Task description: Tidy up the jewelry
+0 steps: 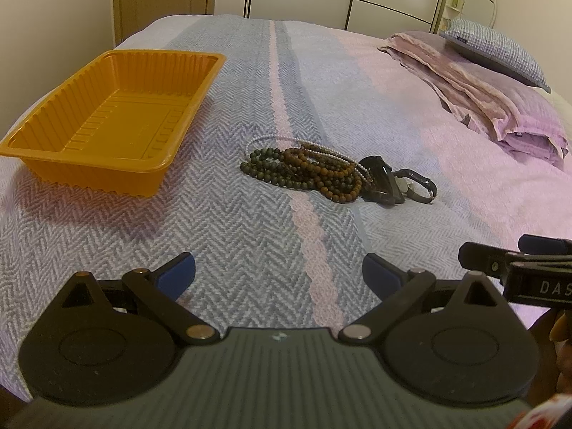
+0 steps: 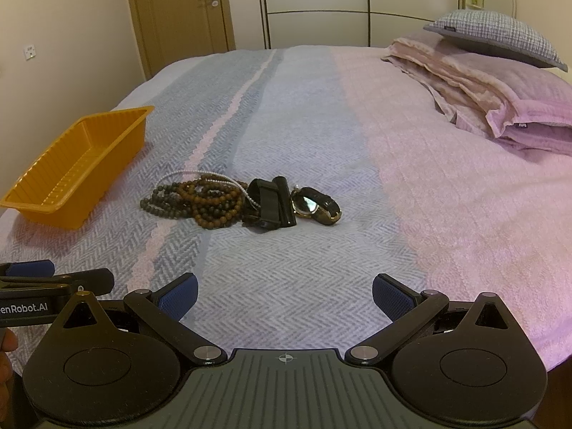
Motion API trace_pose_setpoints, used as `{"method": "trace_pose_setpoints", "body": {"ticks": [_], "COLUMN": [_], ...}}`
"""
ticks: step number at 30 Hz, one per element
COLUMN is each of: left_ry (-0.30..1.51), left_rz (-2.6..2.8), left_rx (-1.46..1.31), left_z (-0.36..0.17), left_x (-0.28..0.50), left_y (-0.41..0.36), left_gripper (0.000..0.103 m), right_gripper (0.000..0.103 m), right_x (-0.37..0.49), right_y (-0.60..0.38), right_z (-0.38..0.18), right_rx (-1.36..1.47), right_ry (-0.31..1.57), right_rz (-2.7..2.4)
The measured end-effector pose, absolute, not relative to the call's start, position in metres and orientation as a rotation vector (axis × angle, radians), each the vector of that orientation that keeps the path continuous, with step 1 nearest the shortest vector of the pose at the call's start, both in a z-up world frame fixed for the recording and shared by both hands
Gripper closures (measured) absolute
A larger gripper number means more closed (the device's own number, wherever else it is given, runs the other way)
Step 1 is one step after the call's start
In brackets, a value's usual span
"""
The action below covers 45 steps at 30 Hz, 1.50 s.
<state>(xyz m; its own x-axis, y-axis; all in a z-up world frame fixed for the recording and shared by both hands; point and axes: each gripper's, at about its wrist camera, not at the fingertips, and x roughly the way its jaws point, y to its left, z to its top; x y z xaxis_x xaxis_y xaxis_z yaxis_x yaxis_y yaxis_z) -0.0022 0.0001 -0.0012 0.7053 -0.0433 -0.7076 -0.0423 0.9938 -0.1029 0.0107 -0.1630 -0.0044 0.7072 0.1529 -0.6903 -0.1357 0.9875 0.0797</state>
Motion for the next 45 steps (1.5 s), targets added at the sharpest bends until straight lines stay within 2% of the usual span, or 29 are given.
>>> {"method": "trace_pose_setpoints", "body": {"ticks": [10,15,24,28,30,33,38,39,40,43,45], "left_ry": [0.727,0.669,0.624,0.676,0.697,0.722,0.772,0.780,0.787,0.805,0.811], "left_rz": [-0.005,0.016,0.061,0.039,0.030,0.025,-0.008,-0.011,-0.017,-0.019,-0.009], "left_rx": [-0.226,-0.284,-0.268,-0.255,-0.244,-0.254,-0.263,-0.266,-0.272,-0.270,-0.270], "left_z": [0.026,0.049,0.066,0.051,0.041,0.024,0.003,0.000,-0.002,-0.006,-0.005], "left_x": [-0.008,-0.007,0.024,0.052,0.065,0.080,0.095,0.097,0.098,0.102,0.102], "left_y": [0.054,0.112,0.233,0.266,0.276,0.286,0.289,0.289,0.289,0.289,0.286], "left_gripper": [0.007,0.008,0.017,0.031,0.041,0.047,0.062,0.066,0.074,0.078,0.085], "right_gripper": [0.000,0.000,0.000,0.000,0.000,0.000,0.000,0.000,0.000,0.000,0.000], "right_x": [0.016,0.023,0.041,0.052,0.059,0.068,0.080,0.082,0.084,0.089,0.089], "right_y": [-0.144,-0.124,-0.100,-0.086,-0.079,-0.069,-0.058,-0.058,-0.057,-0.057,-0.057], "right_z": [0.002,0.006,0.006,-0.002,-0.007,-0.016,-0.030,-0.031,-0.034,-0.037,-0.038], "right_rx": [0.044,0.041,0.034,0.016,0.008,-0.001,-0.015,-0.015,-0.014,-0.011,-0.009], "right_ry": [0.733,0.705,0.678,0.702,0.717,0.742,0.779,0.782,0.787,0.794,0.795], "right_rz": [0.198,0.248,0.253,0.252,0.255,0.261,0.265,0.264,0.263,0.262,0.261]}}
